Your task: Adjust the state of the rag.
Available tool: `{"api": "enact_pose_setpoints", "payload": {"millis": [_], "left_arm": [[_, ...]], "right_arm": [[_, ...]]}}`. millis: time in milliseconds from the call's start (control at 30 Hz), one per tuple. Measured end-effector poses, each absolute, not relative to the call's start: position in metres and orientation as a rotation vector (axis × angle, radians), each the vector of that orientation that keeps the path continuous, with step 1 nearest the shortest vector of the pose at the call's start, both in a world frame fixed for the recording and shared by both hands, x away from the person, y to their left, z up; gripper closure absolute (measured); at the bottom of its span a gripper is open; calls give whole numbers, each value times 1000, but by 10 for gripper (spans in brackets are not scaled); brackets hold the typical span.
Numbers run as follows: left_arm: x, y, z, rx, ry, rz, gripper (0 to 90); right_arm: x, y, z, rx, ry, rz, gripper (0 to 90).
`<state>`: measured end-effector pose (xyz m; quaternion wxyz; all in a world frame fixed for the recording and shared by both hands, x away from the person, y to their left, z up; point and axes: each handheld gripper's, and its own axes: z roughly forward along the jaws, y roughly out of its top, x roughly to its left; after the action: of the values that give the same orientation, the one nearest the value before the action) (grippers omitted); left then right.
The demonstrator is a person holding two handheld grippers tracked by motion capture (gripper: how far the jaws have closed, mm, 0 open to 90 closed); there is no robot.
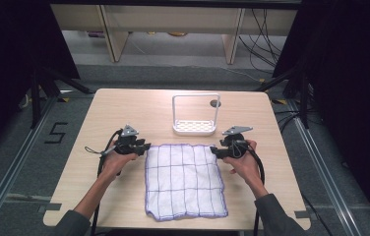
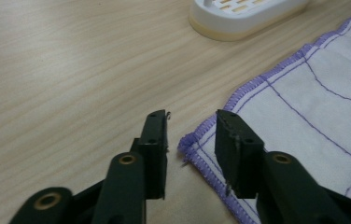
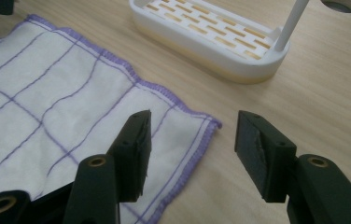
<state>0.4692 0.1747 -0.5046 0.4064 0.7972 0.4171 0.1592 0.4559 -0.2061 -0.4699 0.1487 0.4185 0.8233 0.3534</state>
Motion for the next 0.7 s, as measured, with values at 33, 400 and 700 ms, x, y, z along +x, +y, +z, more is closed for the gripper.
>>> {"api": "enact_pose_setpoints", "payload": {"millis": [33,400,700], "left_arm": [[470,175,-505,2021,1060,398,565],[474,163,-514,2096,1033,386,469],[471,152,-516,2145,950,388,654]], "right_arm": [[461,-205,-471,1173,2362,1019,467],[491,-189,-485,1222,2388,963,492],[495,-183,-496,1249,2423,932,495]]}}
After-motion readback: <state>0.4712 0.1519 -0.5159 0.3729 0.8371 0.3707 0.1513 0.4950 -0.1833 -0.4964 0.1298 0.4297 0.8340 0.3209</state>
